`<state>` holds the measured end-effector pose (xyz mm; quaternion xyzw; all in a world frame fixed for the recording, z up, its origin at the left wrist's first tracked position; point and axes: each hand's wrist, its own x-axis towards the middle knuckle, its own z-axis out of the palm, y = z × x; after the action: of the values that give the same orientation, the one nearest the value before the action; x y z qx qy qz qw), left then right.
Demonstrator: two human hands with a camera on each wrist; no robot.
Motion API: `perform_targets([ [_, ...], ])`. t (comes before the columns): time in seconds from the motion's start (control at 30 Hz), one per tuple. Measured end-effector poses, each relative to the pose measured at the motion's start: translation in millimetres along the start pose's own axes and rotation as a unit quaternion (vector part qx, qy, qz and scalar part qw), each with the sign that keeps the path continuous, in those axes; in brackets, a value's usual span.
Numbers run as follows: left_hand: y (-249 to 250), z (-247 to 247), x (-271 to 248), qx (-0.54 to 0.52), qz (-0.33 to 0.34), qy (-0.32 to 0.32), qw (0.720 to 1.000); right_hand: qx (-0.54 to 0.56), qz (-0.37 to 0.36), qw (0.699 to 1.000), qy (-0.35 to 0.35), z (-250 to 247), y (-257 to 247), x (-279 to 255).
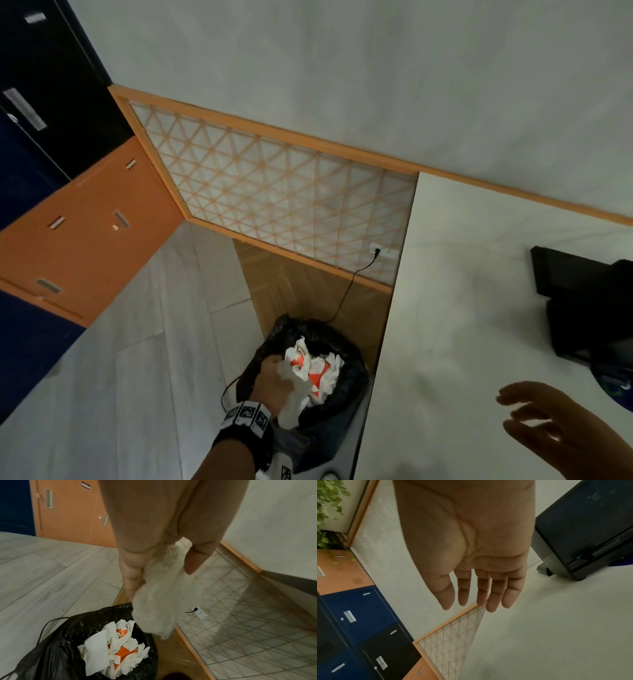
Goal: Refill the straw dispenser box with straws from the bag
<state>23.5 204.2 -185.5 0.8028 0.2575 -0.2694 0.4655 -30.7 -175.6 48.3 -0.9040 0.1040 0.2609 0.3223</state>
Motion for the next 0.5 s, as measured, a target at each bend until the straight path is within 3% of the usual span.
perform_targets([
  [0.2,-1.2,8.0,31.2,0.075,0.058,-0.033,0.995,0.039,0.056,0.998,0.005,-1.7,-2.3,-0.9],
  [0.5,-31.7,14.8,65.1,0.135,0.021,-0.006,0.991,0.013,0.045,0.999,0.011,2.8,0.4,7.3],
])
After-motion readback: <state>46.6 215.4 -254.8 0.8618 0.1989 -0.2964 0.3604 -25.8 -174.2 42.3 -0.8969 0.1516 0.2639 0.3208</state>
